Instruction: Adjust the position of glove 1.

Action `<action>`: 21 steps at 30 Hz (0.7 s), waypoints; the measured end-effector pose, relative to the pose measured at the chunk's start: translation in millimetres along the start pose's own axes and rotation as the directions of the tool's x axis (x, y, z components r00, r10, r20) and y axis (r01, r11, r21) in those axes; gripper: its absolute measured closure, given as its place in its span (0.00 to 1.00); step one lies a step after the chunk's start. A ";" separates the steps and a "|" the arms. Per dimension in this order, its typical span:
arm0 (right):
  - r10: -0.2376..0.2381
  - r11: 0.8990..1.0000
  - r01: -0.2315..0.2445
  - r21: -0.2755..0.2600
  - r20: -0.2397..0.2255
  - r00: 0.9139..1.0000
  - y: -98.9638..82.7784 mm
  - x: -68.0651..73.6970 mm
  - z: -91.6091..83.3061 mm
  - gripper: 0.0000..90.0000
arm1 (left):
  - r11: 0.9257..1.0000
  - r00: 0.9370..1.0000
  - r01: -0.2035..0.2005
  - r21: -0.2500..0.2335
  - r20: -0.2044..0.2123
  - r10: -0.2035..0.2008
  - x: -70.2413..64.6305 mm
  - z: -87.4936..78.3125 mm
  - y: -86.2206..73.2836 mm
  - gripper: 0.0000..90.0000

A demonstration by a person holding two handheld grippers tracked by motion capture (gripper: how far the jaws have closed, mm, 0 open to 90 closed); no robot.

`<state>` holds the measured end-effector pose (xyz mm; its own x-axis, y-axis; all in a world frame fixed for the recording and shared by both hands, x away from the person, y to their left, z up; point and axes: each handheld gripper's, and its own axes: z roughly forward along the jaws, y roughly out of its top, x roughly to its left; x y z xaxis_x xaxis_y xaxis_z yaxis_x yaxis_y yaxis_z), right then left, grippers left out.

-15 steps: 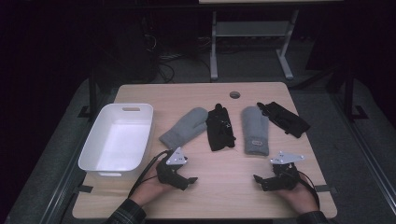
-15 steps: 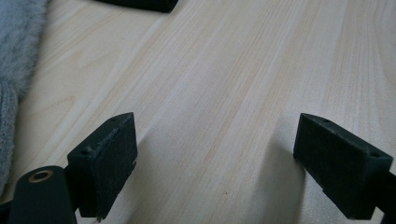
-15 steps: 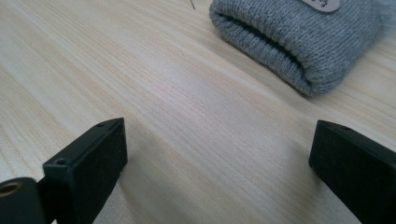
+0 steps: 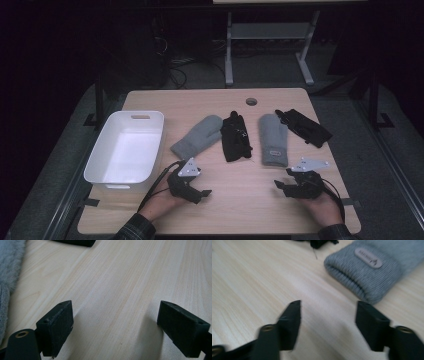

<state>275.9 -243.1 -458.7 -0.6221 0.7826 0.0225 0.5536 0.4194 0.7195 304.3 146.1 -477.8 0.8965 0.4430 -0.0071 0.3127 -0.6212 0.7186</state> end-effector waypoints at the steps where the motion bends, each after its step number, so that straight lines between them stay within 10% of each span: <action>1: 0.001 1.000 -0.001 0.001 -0.005 1.000 1.9 -1.4 -0.9 0.56 | 1.000 1.000 -0.002 0.000 0.000 0.002 0.1 0.1 0.0 0.14; 8: 0.032 0.999 -0.032 0.007 -0.058 0.998 17.7 -9.8 -4.5 0.95 | 1.000 1.000 0.007 -0.012 -0.003 -0.007 -0.5 1.0 0.2 0.14; 21: 0.011 1.000 -0.012 -0.017 -0.058 0.998 41.2 -29.8 7.0 1.00 | 1.000 1.000 -0.001 -0.006 0.001 0.001 -0.3 0.4 0.1 0.14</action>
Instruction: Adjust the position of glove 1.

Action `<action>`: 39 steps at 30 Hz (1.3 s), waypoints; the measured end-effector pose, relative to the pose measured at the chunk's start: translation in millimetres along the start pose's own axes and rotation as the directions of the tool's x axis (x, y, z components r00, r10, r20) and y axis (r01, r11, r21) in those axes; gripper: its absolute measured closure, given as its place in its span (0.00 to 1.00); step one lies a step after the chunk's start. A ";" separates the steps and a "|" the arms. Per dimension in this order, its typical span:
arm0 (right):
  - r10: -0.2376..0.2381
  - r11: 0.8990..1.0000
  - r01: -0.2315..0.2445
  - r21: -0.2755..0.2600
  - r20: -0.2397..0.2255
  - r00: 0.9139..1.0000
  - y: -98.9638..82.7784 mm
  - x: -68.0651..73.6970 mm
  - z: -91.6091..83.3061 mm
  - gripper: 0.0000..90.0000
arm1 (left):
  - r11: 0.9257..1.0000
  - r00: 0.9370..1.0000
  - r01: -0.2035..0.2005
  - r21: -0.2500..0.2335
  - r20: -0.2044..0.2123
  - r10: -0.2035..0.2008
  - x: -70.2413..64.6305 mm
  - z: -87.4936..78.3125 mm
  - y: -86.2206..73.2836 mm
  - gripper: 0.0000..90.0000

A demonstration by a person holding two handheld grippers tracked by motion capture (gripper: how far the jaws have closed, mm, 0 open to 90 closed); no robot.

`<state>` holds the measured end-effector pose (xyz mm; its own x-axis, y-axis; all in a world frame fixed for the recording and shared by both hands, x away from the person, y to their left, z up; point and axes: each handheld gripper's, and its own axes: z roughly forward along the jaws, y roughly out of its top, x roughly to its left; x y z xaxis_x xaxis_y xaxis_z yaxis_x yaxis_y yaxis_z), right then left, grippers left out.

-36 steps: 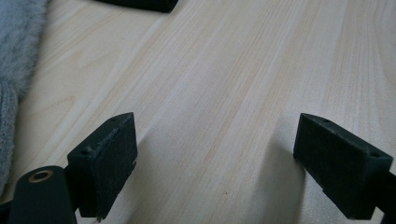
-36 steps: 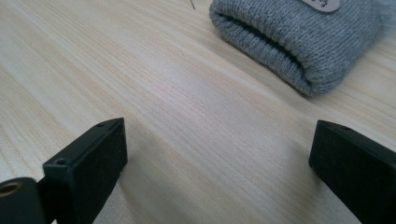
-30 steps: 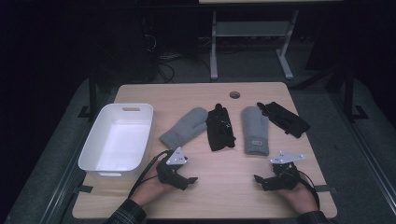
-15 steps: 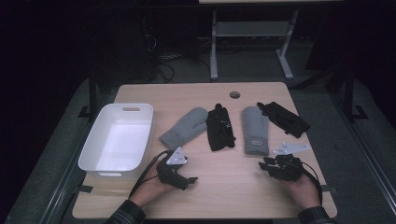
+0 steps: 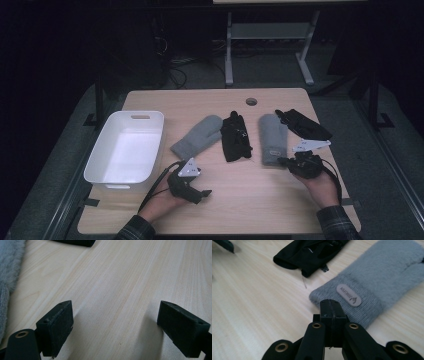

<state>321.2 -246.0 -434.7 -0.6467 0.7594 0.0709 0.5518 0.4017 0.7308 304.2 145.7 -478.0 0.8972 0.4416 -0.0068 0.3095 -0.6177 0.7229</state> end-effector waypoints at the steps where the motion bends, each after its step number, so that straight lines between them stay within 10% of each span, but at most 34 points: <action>1: -0.006 1.000 0.006 0.000 0.005 1.000 2.0 -1.2 1.9 1.00 | 1.000 1.000 0.001 0.000 0.000 -0.001 -0.1 0.0 -0.1 0.14; 39: 0.016 0.998 -0.017 0.060 0.022 1.000 17.9 -22.3 43.6 1.00 | 1.000 1.000 0.006 -0.001 -0.006 -0.006 -1.3 -0.3 -0.3 0.14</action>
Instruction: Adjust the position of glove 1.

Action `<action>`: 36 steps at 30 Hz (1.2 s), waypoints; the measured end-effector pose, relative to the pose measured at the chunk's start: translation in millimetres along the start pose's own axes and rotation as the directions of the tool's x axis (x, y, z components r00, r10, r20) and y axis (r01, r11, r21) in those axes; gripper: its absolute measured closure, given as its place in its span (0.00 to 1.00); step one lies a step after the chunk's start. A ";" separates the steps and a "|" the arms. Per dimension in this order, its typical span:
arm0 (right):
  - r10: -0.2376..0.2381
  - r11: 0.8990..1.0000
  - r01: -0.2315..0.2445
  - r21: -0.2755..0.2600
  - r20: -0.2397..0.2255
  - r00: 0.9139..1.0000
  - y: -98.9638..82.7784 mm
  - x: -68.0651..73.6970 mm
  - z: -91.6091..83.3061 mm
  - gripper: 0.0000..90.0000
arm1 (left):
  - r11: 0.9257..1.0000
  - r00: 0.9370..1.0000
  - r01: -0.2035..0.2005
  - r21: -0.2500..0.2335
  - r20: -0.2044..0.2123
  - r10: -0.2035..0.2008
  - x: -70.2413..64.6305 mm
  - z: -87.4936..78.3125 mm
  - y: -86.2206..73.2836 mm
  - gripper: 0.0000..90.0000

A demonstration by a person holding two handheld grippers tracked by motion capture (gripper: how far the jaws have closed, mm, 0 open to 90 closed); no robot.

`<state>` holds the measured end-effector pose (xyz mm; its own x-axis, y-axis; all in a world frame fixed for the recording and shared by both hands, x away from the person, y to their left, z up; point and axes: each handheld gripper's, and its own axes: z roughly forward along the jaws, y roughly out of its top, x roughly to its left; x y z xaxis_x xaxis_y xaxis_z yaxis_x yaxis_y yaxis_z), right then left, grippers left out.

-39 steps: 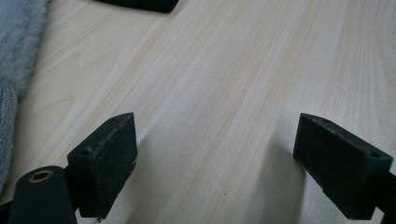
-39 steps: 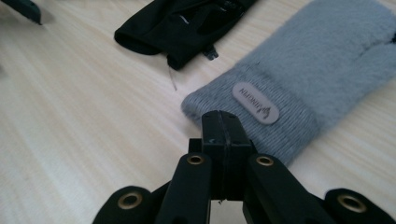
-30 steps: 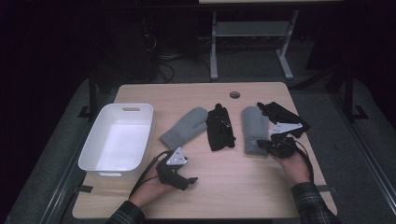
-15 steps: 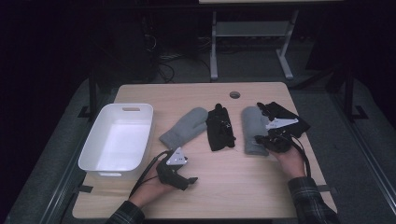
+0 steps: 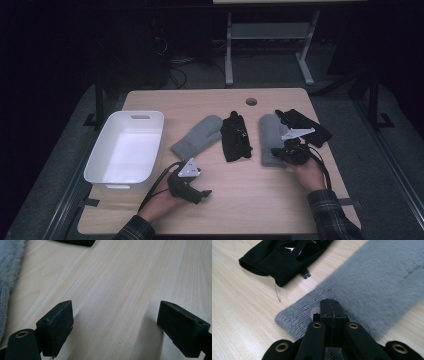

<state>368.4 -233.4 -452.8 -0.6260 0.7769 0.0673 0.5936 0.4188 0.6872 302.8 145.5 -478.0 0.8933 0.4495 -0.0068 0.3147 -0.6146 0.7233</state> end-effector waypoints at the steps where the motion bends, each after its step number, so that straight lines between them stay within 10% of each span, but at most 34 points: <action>1: 0.004 1.000 -0.004 0.002 -0.003 1.000 -0.2 0.8 -0.3 1.00 | 1.000 1.000 -0.001 0.001 0.000 0.001 0.1 -0.1 0.0 0.14; 36: -0.103 0.992 0.112 0.058 -0.131 0.986 -32.0 70.3 -33.7 1.00 | 1.000 1.000 0.005 -0.004 0.000 -0.005 -1.0 -0.4 -0.6 0.14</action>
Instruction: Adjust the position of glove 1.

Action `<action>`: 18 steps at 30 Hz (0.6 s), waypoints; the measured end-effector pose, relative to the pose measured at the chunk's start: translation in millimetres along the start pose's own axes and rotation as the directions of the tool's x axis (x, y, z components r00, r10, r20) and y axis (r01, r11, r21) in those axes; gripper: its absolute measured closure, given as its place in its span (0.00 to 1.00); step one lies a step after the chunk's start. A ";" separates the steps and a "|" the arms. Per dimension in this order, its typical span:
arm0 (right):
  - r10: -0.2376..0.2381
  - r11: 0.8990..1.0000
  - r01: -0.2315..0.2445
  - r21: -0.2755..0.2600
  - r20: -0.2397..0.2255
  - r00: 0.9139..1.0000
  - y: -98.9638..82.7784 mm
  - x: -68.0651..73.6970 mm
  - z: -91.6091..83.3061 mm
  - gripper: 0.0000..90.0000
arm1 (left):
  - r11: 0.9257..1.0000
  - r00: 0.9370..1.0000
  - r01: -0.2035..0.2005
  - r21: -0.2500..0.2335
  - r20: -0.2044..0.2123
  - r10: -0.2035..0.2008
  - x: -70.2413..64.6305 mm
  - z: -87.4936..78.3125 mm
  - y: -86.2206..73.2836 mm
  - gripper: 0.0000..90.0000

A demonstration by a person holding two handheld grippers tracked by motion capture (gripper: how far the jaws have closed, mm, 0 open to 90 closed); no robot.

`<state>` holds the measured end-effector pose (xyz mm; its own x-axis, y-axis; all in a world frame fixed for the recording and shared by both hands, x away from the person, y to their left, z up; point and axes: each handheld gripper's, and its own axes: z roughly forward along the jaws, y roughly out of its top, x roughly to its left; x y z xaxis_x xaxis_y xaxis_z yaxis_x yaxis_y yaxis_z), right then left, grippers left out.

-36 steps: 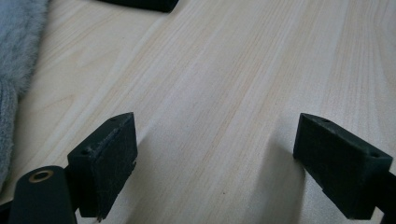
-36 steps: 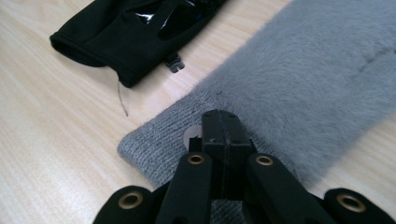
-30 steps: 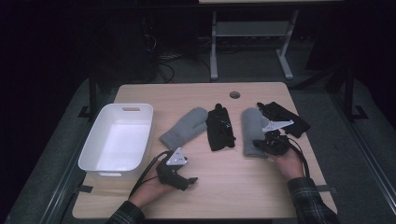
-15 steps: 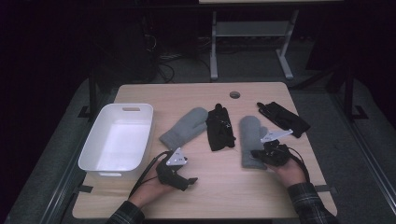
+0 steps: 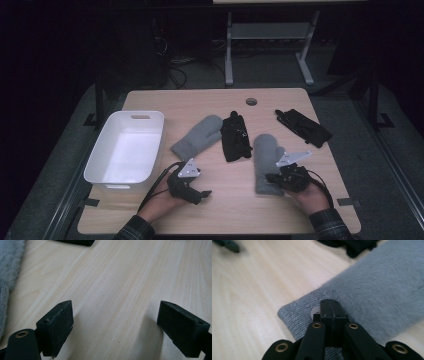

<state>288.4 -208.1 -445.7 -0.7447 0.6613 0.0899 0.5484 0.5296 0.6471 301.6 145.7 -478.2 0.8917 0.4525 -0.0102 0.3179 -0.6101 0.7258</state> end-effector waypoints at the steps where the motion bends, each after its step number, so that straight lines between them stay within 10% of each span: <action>1: -0.004 1.000 0.004 0.003 -0.004 1.000 -1.2 2.9 -1.0 1.00 | 1.000 1.000 0.000 0.000 0.000 0.000 0.0 0.0 0.0 0.14; 9: -0.027 1.000 0.027 0.000 -0.030 0.999 -8.0 20.5 -8.9 1.00 | 1.000 1.000 0.000 0.000 0.000 0.000 -0.1 0.0 0.0 0.14; 18: 0.010 0.998 -0.009 -0.056 0.018 1.000 -16.6 4.7 -32.4 1.00 | 1.000 1.000 -0.001 0.000 0.000 0.001 -0.2 -0.2 -0.1 0.14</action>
<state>263.5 -231.0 -431.5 -0.7322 0.6760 0.0829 0.5329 0.4929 0.6878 301.4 145.8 -478.1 0.8921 0.4517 -0.0095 0.3170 -0.6108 0.7255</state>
